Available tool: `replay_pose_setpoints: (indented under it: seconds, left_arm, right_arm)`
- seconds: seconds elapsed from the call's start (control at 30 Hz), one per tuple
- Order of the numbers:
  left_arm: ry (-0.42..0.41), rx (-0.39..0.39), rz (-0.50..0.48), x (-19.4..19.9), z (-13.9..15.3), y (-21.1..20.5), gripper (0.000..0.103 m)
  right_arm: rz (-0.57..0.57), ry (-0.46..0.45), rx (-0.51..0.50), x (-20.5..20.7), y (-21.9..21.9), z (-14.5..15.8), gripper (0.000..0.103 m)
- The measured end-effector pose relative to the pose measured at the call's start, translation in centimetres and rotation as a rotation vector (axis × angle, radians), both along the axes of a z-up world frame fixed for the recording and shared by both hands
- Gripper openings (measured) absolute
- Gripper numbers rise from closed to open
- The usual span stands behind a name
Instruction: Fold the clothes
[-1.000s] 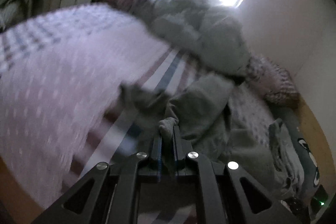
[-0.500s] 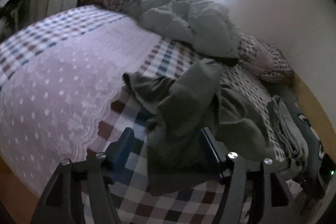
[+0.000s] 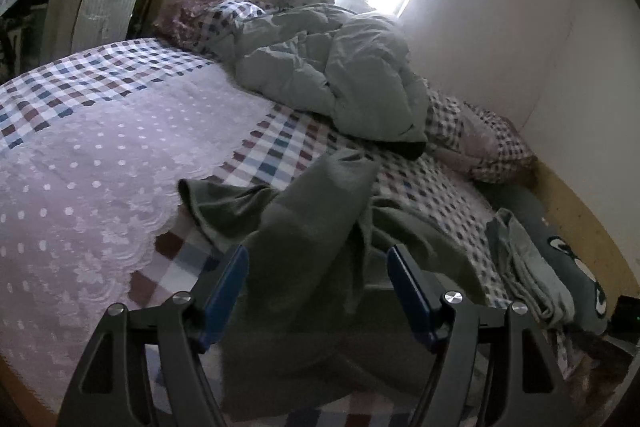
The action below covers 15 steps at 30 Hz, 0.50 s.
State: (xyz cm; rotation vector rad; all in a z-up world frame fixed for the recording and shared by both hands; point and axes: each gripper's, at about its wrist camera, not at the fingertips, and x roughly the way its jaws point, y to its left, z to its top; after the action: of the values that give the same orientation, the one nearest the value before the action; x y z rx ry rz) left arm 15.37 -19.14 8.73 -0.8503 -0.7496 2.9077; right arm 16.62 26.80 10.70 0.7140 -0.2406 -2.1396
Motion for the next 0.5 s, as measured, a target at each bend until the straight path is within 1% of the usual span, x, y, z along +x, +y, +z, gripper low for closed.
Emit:
replay_pose_setpoints:
  seconds: [0.07,0.13,0.2,0.37,0.4,0.47,0.5]
  left_arm:
    - [0.022,-0.019,-0.02,-0.3,0.4,0.8,0.076]
    - [0.042,-0.037,-0.033,-0.7,0.7,1.6,0.076]
    - [0.056,-0.044,-0.046,-1.0,0.8,2.2,0.076]
    - [0.055,-0.074,-0.074,-1.8,0.4,3.4,0.076]
    - [0.045,-0.082,-0.075,-1.9,0.1,3.6,0.075]
    - [0.022,-0.093,-0.078,-2.2,-0.3,3.9,0.067]
    - [0.008,-0.099,-0.075,-2.3,-0.5,3.9,0.06]
  right_arm:
    - [-0.02,-0.008,-0.001,-1.1,-1.9,-0.3,0.049]
    - [-0.024,-0.026,-0.002,-2.4,-4.8,-1.0,0.049]
    - [-0.022,-0.037,0.023,-3.2,-7.4,-1.6,0.049]
    - [0.056,-0.041,0.107,-4.0,-12.8,-2.8,0.049]
    - [0.072,-0.038,0.115,-3.9,-13.5,-2.9,0.049]
    - [0.088,-0.042,0.109,-4.0,-14.5,-3.2,0.049]
    - [0.095,-0.045,0.105,-4.1,-15.1,-3.4,0.049]
